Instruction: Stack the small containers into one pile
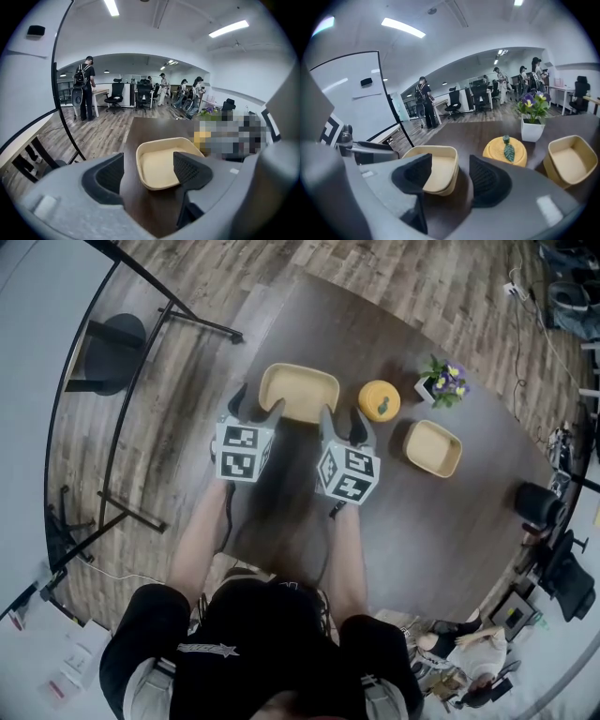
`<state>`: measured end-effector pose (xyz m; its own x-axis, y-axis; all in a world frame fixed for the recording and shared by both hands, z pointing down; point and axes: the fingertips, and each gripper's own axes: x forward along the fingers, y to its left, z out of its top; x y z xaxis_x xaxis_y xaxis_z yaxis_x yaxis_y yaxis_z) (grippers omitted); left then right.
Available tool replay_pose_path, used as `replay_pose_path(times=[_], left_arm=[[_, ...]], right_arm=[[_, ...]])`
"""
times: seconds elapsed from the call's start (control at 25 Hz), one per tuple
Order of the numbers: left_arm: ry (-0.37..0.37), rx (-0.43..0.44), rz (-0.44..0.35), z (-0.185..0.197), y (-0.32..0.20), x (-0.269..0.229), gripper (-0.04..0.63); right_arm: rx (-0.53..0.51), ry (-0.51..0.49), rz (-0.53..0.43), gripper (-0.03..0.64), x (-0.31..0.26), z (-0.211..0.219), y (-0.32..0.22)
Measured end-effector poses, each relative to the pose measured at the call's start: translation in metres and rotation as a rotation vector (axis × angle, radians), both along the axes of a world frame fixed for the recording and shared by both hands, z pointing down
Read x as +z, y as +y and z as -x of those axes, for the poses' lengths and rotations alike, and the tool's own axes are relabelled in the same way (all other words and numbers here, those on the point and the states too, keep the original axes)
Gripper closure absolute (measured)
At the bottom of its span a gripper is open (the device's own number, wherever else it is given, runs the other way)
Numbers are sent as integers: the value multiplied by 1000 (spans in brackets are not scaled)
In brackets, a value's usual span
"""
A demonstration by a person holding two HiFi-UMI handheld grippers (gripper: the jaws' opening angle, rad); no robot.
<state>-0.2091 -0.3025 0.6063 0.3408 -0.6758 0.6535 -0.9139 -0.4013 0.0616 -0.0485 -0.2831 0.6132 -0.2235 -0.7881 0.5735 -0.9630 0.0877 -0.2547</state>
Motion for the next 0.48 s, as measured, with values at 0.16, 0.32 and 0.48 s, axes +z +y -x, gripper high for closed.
replay_pose_path(times=[0.16,0.32,0.48], left_arm=[[8,-4,-34,-7,10,-19,267],[21,-2,-81,-17,25,-49,267],[36,7,-143,-28,46,-85,268]], right_arm=[[-15,16,-50,362,-24,-7,6],[-32,34,-109,362,-56,-16,19],[-63,59,-173,362,-94,-24,40]])
